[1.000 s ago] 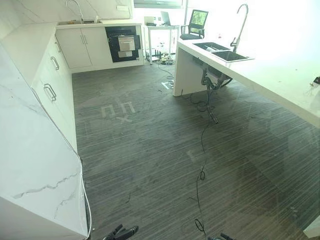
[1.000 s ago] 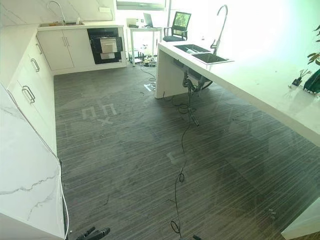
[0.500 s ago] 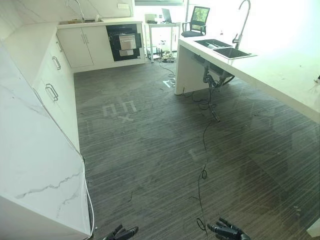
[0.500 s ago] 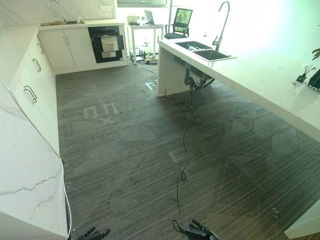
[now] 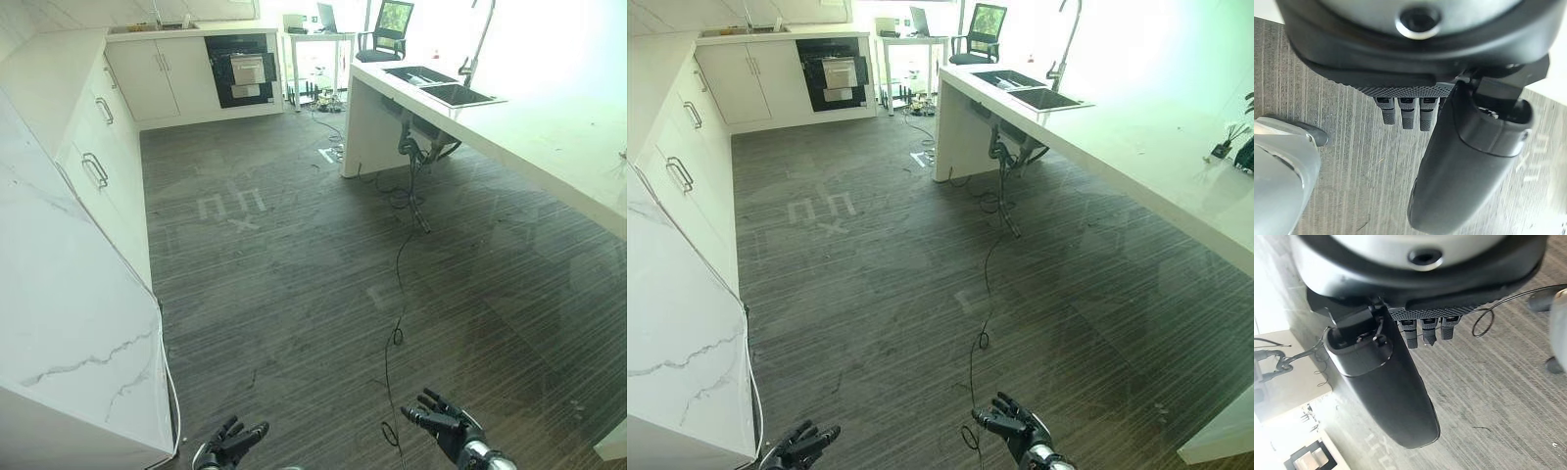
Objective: Place the dishes in the dishwasher.
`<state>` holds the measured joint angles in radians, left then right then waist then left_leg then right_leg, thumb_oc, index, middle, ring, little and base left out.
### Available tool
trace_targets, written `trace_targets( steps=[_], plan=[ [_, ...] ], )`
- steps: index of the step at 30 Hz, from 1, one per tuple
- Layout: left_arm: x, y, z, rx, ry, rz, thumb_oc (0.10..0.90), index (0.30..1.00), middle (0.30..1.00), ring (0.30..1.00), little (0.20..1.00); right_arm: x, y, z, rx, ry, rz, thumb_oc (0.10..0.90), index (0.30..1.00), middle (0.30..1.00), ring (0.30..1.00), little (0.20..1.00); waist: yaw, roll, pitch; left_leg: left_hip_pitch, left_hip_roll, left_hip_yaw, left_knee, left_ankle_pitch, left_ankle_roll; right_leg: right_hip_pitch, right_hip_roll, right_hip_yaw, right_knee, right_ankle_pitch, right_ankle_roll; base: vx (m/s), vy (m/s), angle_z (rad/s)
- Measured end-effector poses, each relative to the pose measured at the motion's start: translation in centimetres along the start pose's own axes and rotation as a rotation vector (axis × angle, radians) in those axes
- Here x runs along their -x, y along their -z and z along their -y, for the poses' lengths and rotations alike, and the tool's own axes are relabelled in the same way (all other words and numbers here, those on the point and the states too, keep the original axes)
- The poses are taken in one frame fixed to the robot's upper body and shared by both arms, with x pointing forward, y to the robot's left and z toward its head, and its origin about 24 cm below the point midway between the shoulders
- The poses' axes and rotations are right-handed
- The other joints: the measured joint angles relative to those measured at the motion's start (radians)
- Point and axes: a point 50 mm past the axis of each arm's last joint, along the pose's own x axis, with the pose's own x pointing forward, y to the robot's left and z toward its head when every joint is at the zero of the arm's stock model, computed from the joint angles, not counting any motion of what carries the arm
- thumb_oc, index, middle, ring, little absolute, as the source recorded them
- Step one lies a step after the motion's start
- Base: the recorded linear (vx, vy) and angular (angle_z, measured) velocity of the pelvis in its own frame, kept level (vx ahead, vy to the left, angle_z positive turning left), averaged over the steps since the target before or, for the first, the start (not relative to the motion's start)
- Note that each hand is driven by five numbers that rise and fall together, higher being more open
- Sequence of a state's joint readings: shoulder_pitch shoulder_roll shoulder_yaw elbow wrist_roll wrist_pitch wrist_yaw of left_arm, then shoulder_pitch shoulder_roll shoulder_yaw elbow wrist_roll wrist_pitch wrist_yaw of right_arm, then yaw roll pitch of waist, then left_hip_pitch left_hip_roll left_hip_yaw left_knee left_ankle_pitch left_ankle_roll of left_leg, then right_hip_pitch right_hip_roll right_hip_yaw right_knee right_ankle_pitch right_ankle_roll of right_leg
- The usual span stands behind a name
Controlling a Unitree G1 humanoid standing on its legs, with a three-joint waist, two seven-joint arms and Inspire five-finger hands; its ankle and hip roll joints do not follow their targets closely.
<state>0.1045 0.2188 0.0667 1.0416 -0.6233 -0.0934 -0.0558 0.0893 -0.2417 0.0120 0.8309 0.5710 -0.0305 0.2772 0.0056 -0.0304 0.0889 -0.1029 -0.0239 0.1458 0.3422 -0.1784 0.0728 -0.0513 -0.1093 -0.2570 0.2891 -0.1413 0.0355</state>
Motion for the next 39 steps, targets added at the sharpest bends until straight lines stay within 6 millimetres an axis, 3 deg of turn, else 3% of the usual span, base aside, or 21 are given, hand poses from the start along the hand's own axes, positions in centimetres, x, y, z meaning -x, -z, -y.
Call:
trace_targets(
  steps=[4,6,8,10,12,14,15,21,24,25,26,28,29,31,32,33,34,35,36,37,39],
  plan=[
    [-0.1,-1.2,0.6,0.008,0.019,0.051,0.8,0.9,0.9,0.9,0.9,-0.1,-2.3,-1.9,0.04,-0.069,0.09,0.8,0.9,0.9,0.9,0.9,0.0,0.005,0.044,0.01,0.008,0.003,-0.011,0.015,-0.012,-0.005,0.01,-0.001,0.01,-0.009,-0.014,0.03,-0.185,-0.07],
    [0.0,-1.9,0.8,0.014,0.03,0.098,0.8,0.9,0.9,0.9,0.9,-0.3,-4.5,-3.9,0.085,-0.145,0.173,0.8,0.9,0.9,0.9,0.9,0.007,-0.01,0.109,0.056,0.002,0.026,-0.046,0.069,-0.1,-0.036,0.028,0.005,0.122,-0.089,-0.071,0.03,-0.194,-0.23],
    [-0.4,-3.4,1.5,0.028,0.05,0.154,0.8,0.9,0.9,0.9,0.9,-0.1,-6.2,-4.3,0.111,-0.172,0.245,0.8,0.9,0.9,0.9,0.9,-0.005,-0.071,0.168,-0.125,-0.01,0.019,0.279,0.125,-0.204,-0.037,0.015,0.015,0.131,-0.072,-0.125,0.1,-0.013,0.25],
    [-0.2,-2.4,1.7,0.015,0.063,0.127,0.8,0.9,0.9,0.9,0.9,-0.1,-7.0,-3.3,0.142,-0.134,0.246,0.8,0.9,0.9,0.9,0.9,0.007,-0.046,0.185,-0.192,0.044,0.02,0.278,0.098,-0.181,-0.031,0.048,0.032,0.123,-0.083,-0.107,0.18,0.055,-0.14],
    [0.0,-1.6,1.2,-0.005,0.045,0.105,0.8,0.9,0.9,0.9,0.9,0.1,-7.1,-2.8,0.177,-0.102,0.242,0.8,0.9,0.9,0.9,0.9,-0.003,-0.028,0.2,-0.131,0.073,0.064,-0.013,0.119,-0.158,-0.01,0.069,0.034,0.095,-0.077,-0.097,0.26,0.157,-0.13],
    [0.3,-0.8,1.2,-0.058,0.05,0.093,0.8,0.9,0.9,0.9,0.9,0.2,-6.9,-2.4,0.211,-0.081,0.224,0.8,0.9,0.9,0.9,0.9,0.004,0.014,0.198,-0.094,0.127,0.065,-0.232,0.163,-0.186,0.006,0.101,0.004,0.07,-0.084,-0.048,0.5,0.33,-0.24],
    [0.6,-0.7,2.6,-0.121,0.111,0.13,0.8,0.9,0.9,0.9,0.9,0.7,-8.4,-2.1,0.284,-0.085,0.264,0.8,0.9,0.9,0.9,0.9,0.012,0.089,0.23,-0.183,0.225,-0.077,-0.133,0.166,-0.243,-0.023,0.172,0.014,0.128,-0.104,-0.121,0.46,0.308,-0.61],
    [0.7,-2.7,3.4,-0.153,0.168,0.215,0.8,0.9,0.9,0.9,0.9,2.1,-7.1,-0.6,0.265,-0.063,0.23,0.8,0.9,0.9,0.9,0.9,0.02,0.072,0.234,-0.14,0.169,-0.015,-0.08,0.188,-0.166,0.122,0.176,0.081,0.03,-0.113,-0.096,0.31,0.213,-0.33],
    [1.2,-7.3,5.1,-0.216,0.263,0.378,0.8,0.9,0.9,0.9,0.9,1.9,-6.4,-1.8,0.239,-0.104,0.231,0.8,0.9,0.9,0.9,0.9,0.033,-0.001,0.184,-0.15,0.101,-0.009,-0.017,0.181,-0.095,0.184,0.122,0.091,-0.032,-0.129,-0.052,0.36,0.277,0.06],
    [1.3,-8.9,5.9,-0.253,0.301,0.428,0.8,0.9,0.9,0.9,0.9,1.9,-6.6,-2.6,0.234,-0.126,0.252,0.8,0.9,0.9,0.9,0.9,0.03,-0.019,0.162,-0.135,0.071,-0.011,-0.026,0.182,0.004,0.182,0.086,0.075,-0.016,-0.125,-0.014,0.25,0.297,0.23],
    [1.4,-10.6,6.5,-0.26,0.314,0.48,0.8,0.9,0.9,0.9,0.9,1.3,-7.9,-4.8,0.247,-0.196,0.298,0.8,0.9,0.9,0.9,0.9,0.029,-0.004,0.157,-0.103,0.073,-0.014,0.008,0.137,0.025,0.213,0.083,0.052,-0.015,-0.028,0.093,0.22,0.272,0.09],
    [1.6,-10.9,6.3,-0.283,0.317,0.491,0.8,0.9,0.9,0.9,0.9,1.3,-8.5,-6.5,0.222,-0.248,0.353,0.8,0.9,0.9,0.9,0.9,0.029,0.013,0.14,-0.091,0.039,-0.045,0.016,0.108,-0.014,0.145,0.036,0.045,0.231,-0.014,0.116,0.13,0.194,-0.11],
    [1.7,-11.0,6.0,-0.307,0.318,0.496,0.8,0.9,0.9,0.9,0.9,1.4,-8.5,-7.0,0.213,-0.263,0.366,0.8,0.9,0.9,0.9,0.9,0.034,0.011,0.116,-0.062,0.018,-0.022,-0.018,0.103,0.065,0.065,-0.021,0.026,0.42,-0.01,0.126,0.25,0.207,0.04],
    [2.0,-11.2,5.8,-0.294,0.293,0.509,0.8,0.9,0.9,0.9,0.9,1.2,-9.0,-8.8,0.269,-0.33,0.382,0.8,0.9,0.9,0.9,0.9,0.027,0.017,0.09,-0.072,-0.042,-0.015,0.015,0.036,0.127,-0.14,-0.065,0.083,0.585,-0.055,0.114,0.24,0.039,-0.26],
    [1.7,-11.6,6.2,-0.318,0.285,0.491,0.8,0.9,0.9,0.9,0.9,1.1,-9.2,-9.5,0.266,-0.355,0.392,0.8,0.9,0.9,0.9,0.9,0.004,0.028,0.12,-0.043,-0.056,-0.003,-0.012,0.048,0.097,-0.207,-0.054,0.026,0.532,-0.087,0.081,0.18,-0.11,-0.23],
    [1.5,-11.2,7.2,-0.328,0.318,0.471,0.8,0.9,0.9,0.9,0.9,1.1,-8.2,-8.9,0.271,-0.34,0.346,0.8,0.9,0.9,0.9,0.9,0.001,0.058,0.132,0.006,-0.053,-0.008,-0.063,0.048,-0.067,-0.205,0.022,-0.029,0.299,-0.065,0.004,0.24,-0.169,0.23],
    [1.7,-11.2,7.5,-0.332,0.337,0.477,0.8,0.9,0.9,0.9,0.9,1.2,-7.2,-8.5,0.254,-0.326,0.313,0.8,0.9,0.9,0.9,0.9,0.002,0.02,0.148,-0.02,-0.067,-0.032,0.024,0.041,-0.212,-0.203,0.026,-0.047,0.125,-0.028,-0.026,0.24,-0.17,0.85],
    [2.3,-12.6,8.0,-0.386,0.392,0.53,0.8,0.9,0.9,0.9,0.9,1.6,-6.1,-7.6,0.206,-0.299,0.298,0.8,0.9,0.9,0.9,0.9,-0.04,-0.007,0.152,-0.113,-0.004,-0.046,0.264,-0.062,-0.07,-0.238,-0.025,-0.019,0.003,0.025,0.04,0.3,-0.207,0.8],
    [2.7,-13.0,8.3,-0.36,0.403,0.567,0.8,0.9,0.9,0.9,0.9,2.1,-6.0,-6.6,0.224,-0.287,0.288,0.8,0.9,0.9,0.9,0.9,-0.029,-0.001,0.153,-0.115,0.057,-0.039,0.251,-0.121,-0.043,-0.305,-0.061,-0.012,0.01,0.062,0.124,0.3,-0.173,0.57],
    [2.4,-13.1,7.2,-0.332,0.351,0.564,0.8,0.9,0.9,0.9,0.9,2.1,-5.7,-6.0,0.228,-0.277,0.271,0.8,0.9,0.9,0.9,0.9,-0.017,-0.024,0.181,-0.091,0.019,-0.006,0.265,-0.152,-0.017,-0.397,-0.117,0.029,0.007,0.092,0.13,0.46,-0.204,-0.2],
    [1.9,-10.9,5.0,-0.338,0.288,0.464,0.8,0.9,0.9,0.9,0.9,2.7,-5.4,-4.3,0.204,-0.226,0.262,0.8,0.9,0.9,0.9,0.9,-0.037,0.011,0.204,-0.061,0.017,0.008,0.284,-0.194,0.005,-0.52,-0.132,0.039,-0.002,0.127,0.12,0.45,-0.201,-0.18]
  ],
)
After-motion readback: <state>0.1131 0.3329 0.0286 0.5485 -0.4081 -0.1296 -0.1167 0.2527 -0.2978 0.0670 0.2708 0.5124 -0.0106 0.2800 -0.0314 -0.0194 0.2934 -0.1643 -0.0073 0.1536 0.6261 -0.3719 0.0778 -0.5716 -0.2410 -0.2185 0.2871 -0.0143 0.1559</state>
